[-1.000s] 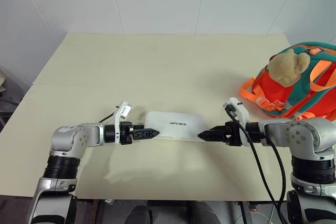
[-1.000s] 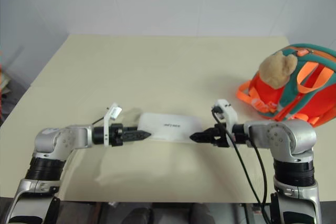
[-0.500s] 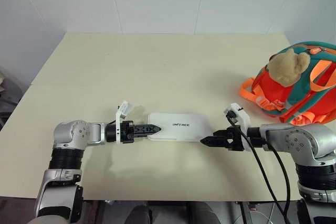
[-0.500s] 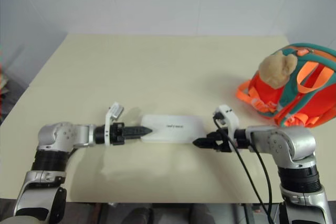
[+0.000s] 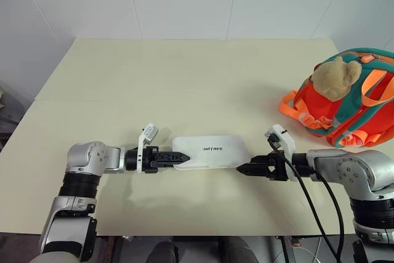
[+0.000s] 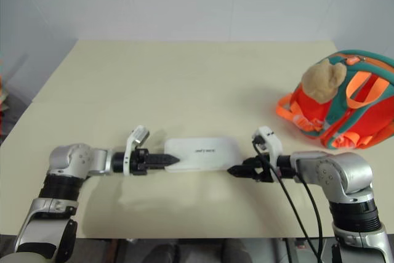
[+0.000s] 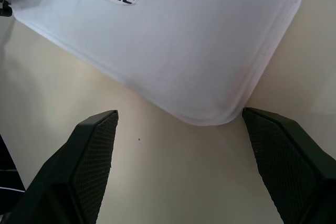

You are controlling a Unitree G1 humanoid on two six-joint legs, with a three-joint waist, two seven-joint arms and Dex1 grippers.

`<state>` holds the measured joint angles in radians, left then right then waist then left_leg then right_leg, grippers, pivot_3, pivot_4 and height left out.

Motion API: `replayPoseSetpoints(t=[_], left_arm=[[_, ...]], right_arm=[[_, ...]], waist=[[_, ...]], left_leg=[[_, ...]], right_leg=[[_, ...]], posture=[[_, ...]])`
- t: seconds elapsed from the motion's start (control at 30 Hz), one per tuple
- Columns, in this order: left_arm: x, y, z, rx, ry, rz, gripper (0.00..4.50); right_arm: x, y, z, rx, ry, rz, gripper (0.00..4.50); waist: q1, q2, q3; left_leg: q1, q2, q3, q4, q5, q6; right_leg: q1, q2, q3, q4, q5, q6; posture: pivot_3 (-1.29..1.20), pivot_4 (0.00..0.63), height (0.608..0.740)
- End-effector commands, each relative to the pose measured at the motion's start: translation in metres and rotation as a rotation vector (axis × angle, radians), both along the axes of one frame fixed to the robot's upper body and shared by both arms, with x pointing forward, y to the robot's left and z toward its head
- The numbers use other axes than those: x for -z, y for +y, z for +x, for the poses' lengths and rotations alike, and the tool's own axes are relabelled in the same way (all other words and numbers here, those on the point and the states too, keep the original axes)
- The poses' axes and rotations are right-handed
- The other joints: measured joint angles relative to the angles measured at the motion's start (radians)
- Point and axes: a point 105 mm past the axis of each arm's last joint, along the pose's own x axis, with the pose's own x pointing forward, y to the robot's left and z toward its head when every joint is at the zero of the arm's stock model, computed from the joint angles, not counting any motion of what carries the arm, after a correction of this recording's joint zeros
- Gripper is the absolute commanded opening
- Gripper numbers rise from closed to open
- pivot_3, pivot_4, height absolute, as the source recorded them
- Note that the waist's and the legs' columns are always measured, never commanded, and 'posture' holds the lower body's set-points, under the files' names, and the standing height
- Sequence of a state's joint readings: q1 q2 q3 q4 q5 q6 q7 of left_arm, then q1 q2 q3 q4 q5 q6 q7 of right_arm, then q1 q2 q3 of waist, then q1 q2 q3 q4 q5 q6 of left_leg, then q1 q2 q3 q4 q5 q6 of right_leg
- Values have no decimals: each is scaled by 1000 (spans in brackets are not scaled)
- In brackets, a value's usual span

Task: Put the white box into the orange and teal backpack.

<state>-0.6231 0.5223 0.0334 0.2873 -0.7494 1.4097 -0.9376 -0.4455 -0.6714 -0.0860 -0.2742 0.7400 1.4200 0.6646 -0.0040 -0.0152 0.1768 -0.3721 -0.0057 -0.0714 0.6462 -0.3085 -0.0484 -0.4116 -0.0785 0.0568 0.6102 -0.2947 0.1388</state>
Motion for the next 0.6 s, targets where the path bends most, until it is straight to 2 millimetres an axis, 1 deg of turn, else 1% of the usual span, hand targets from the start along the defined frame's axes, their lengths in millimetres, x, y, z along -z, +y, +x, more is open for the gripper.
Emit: replayPoseSetpoints(t=[0.03, 0.07, 0.17, 0.2, 0.33, 0.43, 0.53, 0.6], left_arm=[[-3, -3, 11, -85, -26, -44, 2825], [-4, -4, 12, -96, -29, -54, 2625], [-7, -4, 14, -128, -39, -70, 1763], [-9, -4, 14, -134, -43, -77, 1605], [-23, 2, 10, -140, -88, -129, 1571], [-28, 7, 5, -127, -131, -120, 1570], [-34, 12, -4, -88, -216, -106, 1569], [-36, 16, -3, -90, -299, -76, 1569]], right_arm=[[-9, 4, -4, -32, -34, 23, 4500], [-9, 4, -5, -34, -35, 25, 4500], [-10, 5, -6, -41, -38, 35, 4500], [-11, 5, -6, -45, -41, 40, 4500], [-19, -3, -6, -22, -81, 69, 4500], [-22, -11, -8, -3, -115, 70, 4500], [-25, -27, -13, 35, -168, 47, 4500], [-31, -39, -13, 68, -238, 28, 4500]], waist=[[1, 0, 0], [1, 0, 0], [2, 0, 0], [2, 0, 0], [0, 0, 0], [2, 0, 0], [2, 0, 0], [4, 0, 0]], left_leg=[[0, 0, 0, 0, 0, 0], [0, 0, 0, 0, 0, 0], [0, 0, 0, 0, 0, 0], [0, 0, 0, 0, 0, 0], [0, 0, 0, 0, 0, 0], [0, 0, 0, 0, 0, -1], [0, 0, 0, -1, 0, -1], [0, 0, 0, -1, 0, -1]], right_leg=[[0, 0, 0, 0, 0, 0], [0, 0, 0, 0, 0, 0], [0, 0, 0, 0, 0, 0], [0, 0, 0, 0, 0, 0], [0, 0, 0, 0, 0, 0], [0, 0, 0, 0, 0, 0], [0, 0, 0, -1, 0, 0], [0, 0, 0, -2, 0, 0]], posture=[[0, 150, 740], [0, 150, 740], [0, 150, 740], [0, 150, 740], [0, 150, 740], [0, 150, 740], [0, 150, 740], [0, 150, 740]])
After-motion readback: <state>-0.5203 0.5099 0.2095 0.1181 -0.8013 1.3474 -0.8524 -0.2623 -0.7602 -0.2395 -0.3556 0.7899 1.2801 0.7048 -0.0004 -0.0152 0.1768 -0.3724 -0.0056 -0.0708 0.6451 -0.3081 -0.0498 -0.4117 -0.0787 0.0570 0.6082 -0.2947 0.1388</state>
